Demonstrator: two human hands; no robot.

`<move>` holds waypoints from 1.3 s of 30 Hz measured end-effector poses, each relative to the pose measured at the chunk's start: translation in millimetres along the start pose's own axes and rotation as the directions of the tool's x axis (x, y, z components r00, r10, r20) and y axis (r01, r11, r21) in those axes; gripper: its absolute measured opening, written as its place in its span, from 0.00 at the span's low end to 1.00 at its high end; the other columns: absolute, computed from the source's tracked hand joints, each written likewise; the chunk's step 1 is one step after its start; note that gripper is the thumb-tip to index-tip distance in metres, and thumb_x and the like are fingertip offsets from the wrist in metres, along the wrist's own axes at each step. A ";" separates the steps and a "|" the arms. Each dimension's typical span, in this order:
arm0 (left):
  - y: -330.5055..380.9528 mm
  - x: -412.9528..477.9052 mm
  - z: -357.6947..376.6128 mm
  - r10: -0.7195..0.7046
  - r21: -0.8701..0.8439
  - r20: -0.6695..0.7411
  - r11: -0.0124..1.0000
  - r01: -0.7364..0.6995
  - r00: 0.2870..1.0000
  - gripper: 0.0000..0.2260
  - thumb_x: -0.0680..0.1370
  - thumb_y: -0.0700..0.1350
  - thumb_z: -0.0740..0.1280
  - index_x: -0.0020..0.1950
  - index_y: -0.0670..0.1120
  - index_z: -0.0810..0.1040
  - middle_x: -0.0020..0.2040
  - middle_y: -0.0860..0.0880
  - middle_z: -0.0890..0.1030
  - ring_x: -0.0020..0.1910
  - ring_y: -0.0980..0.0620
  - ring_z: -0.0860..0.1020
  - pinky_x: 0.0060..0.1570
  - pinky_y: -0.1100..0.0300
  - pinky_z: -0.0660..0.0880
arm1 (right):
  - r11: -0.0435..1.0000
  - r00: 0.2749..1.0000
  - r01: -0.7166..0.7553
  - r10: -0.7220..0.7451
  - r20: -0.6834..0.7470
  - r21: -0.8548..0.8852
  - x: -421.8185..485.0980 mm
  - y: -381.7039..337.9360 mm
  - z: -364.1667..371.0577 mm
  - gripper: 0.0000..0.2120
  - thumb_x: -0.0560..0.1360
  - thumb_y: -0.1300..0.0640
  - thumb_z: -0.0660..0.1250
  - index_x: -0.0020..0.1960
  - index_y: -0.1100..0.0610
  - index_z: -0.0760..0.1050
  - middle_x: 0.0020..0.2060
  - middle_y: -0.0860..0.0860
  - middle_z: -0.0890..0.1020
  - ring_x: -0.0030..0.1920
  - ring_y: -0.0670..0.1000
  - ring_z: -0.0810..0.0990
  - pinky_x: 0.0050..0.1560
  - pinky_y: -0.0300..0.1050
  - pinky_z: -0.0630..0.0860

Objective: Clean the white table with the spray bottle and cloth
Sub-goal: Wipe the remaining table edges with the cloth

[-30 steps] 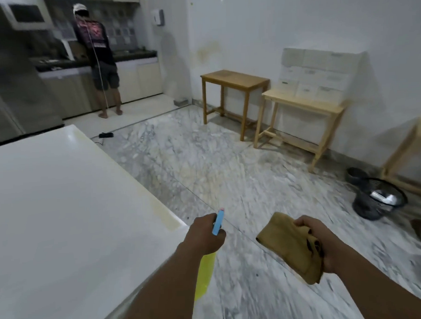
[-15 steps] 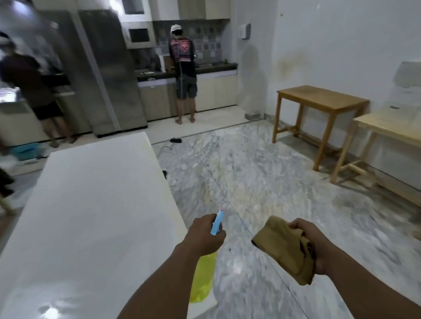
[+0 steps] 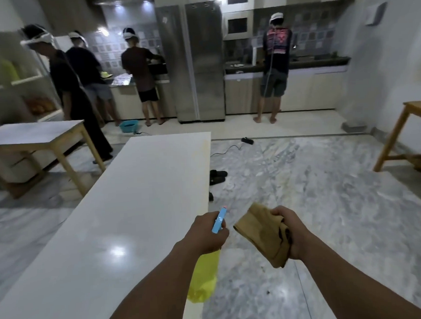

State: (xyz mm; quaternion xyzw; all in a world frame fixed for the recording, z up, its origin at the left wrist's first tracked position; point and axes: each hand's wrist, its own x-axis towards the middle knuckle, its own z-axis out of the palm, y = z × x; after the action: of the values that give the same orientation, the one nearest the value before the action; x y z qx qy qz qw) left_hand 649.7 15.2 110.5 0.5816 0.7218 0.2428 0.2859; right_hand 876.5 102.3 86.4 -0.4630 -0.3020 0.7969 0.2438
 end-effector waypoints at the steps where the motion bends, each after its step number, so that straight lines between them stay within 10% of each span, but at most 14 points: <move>1: -2.4 20.0 -0.2 -0.024 0.005 -0.025 1.000 0.024 0.999 0.03 0.78 0.43 0.68 0.47 0.44 0.78 0.43 0.47 0.82 0.35 0.51 0.82 0.35 0.63 0.80 | 1.000 0.999 -0.016 0.017 0.047 -0.018 27.0 -15.1 2.2 0.14 0.61 0.49 0.70 0.37 0.53 0.67 0.33 0.52 0.65 0.32 0.53 0.66 0.36 0.45 0.65; 15: -11.9 309.6 -59.6 -0.084 0.022 -0.045 0.996 0.085 0.995 0.07 0.80 0.47 0.69 0.52 0.44 0.80 0.45 0.47 0.81 0.35 0.56 0.75 0.29 0.73 0.71 | 0.987 0.995 -0.049 0.062 0.081 -0.155 290.6 -222.6 30.7 0.13 0.67 0.46 0.65 0.41 0.56 0.74 0.35 0.56 0.74 0.34 0.55 0.73 0.39 0.46 0.71; 23: -25.6 424.4 -75.9 -0.171 0.080 -0.068 0.981 0.176 0.983 0.11 0.81 0.47 0.66 0.40 0.46 0.72 0.36 0.48 0.74 0.34 0.50 0.71 0.37 0.56 0.68 | 0.980 0.973 -0.070 0.108 0.205 -0.187 424.8 -294.2 63.4 0.19 0.76 0.47 0.59 0.46 0.61 0.81 0.36 0.58 0.81 0.37 0.57 0.78 0.39 0.47 0.74; 28: -27.6 491.4 -100.3 -0.283 0.072 -0.068 0.955 0.288 0.957 0.10 0.79 0.50 0.68 0.39 0.51 0.73 0.40 0.47 0.80 0.38 0.45 0.78 0.39 0.56 0.73 | 0.969 0.955 -0.144 0.189 0.227 -0.202 512.8 -332.2 76.4 0.23 0.72 0.45 0.65 0.58 0.61 0.81 0.48 0.60 0.82 0.45 0.60 0.80 0.47 0.50 0.76; 39: -75.2 595.1 -137.6 -0.412 -0.098 -0.184 0.911 0.401 0.892 0.06 0.80 0.48 0.70 0.46 0.47 0.77 0.48 0.43 0.84 0.43 0.42 0.87 0.50 0.44 0.85 | 0.929 0.933 -0.236 0.299 0.202 -0.286 681.5 -384.7 94.9 0.31 0.54 0.46 0.78 0.53 0.53 0.73 0.41 0.55 0.74 0.43 0.57 0.74 0.45 0.51 0.71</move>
State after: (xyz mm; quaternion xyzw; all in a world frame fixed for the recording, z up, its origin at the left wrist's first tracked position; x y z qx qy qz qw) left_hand 406.2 579.6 80.5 0.3819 0.8452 0.2559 0.2726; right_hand 526.1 802.2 -7.4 -0.4271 -0.3636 0.8273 0.0314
